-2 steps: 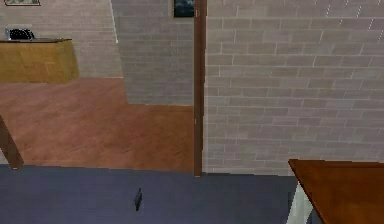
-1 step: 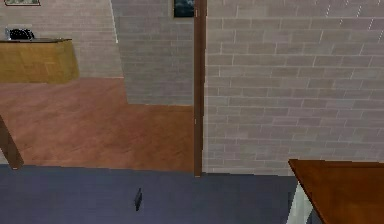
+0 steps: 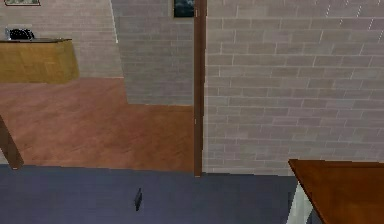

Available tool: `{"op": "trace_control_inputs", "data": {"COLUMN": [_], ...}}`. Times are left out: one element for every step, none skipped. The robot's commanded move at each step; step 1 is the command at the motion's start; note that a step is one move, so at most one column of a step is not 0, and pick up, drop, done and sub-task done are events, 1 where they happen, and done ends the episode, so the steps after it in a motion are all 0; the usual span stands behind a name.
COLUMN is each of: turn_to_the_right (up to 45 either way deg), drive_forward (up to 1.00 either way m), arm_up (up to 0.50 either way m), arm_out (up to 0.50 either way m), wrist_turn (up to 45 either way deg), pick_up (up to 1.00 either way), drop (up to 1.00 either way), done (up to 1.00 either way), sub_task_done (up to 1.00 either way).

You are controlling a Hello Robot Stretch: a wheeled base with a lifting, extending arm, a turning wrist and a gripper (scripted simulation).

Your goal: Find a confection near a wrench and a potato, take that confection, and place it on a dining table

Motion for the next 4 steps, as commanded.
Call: {"op": "trace_control_inputs", "data": {"turn_to_the_right": [0.0, 0.0, 0.0, 0.0], "drive_forward": [0.00, 0.00, 0.00, 0.00], "arm_up": [0.00, -0.32, 0.00, 0.00], "arm_out": [0.00, 0.00, 0.00, -0.10], "wrist_turn": [42.0, 0.0, 0.0, 0.0], "pick_up": [0.00, 0.00, 0.00, 0.00], "drop": [0.00, 0.00, 1.00, 0.00], "done": [0.00, 0.00, 0.00, 0.00], "sub_task_done": [0.00, 0.00, 0.00, 0.00]}}
